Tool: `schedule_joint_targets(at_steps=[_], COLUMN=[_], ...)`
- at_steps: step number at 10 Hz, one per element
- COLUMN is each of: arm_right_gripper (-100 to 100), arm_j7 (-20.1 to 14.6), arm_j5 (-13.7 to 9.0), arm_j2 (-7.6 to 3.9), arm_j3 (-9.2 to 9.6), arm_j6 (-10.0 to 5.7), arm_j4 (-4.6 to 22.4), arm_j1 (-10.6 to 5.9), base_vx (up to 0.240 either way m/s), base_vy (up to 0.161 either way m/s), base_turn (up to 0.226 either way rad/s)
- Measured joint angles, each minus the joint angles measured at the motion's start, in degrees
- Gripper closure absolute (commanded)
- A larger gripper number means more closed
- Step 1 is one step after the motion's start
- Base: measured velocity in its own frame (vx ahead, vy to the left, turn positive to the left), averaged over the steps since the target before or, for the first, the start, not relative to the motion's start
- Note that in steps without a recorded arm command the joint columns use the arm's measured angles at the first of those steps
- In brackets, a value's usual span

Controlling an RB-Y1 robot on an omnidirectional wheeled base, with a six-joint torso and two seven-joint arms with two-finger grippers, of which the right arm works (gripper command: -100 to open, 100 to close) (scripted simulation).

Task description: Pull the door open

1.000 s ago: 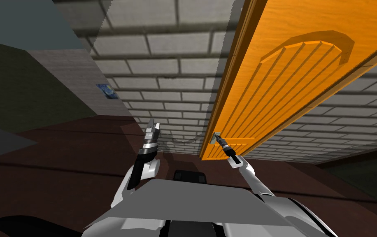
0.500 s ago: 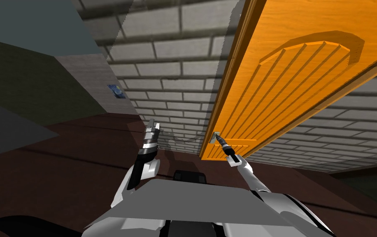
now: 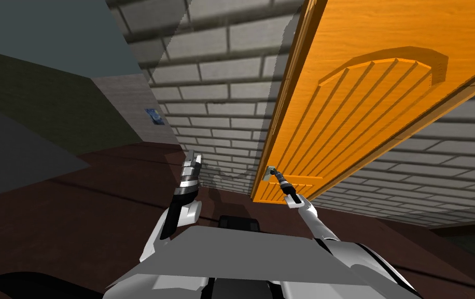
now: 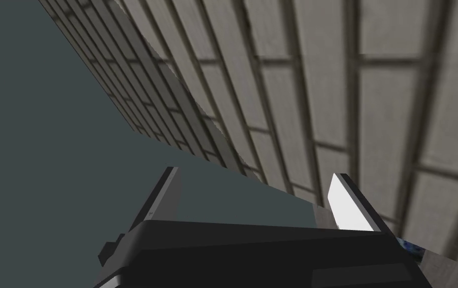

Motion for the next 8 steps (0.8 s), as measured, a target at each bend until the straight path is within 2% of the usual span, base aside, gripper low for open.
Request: schedule_joint_targets(at_steps=[1, 2, 6, 8], arm_right_gripper=[-100, -100, -100, -100], arm_j7=[-1.72, -1.34, 3.90, 7.07], arm_j5=[-1.15, -0.76, 1.85, 3.40], arm_j2=[-0.26, -0.21, 0.15, 0.47], arm_j3=[-0.19, -0.21, -0.14, -0.10], arm_j6=[0.21, 0.41, 0.46, 1.22], arm_j4=[0.50, 0.41, 0.85, -0.15], arm_j1=[-0.32, -0.41, -1.10, -0.97], base_vx=[-0.060, -0.042, -0.043, -0.067], base_vy=[-0.028, 0.026, 0.045, 0.043], base_turn=[-0.048, -0.096, -0.074, -0.091])
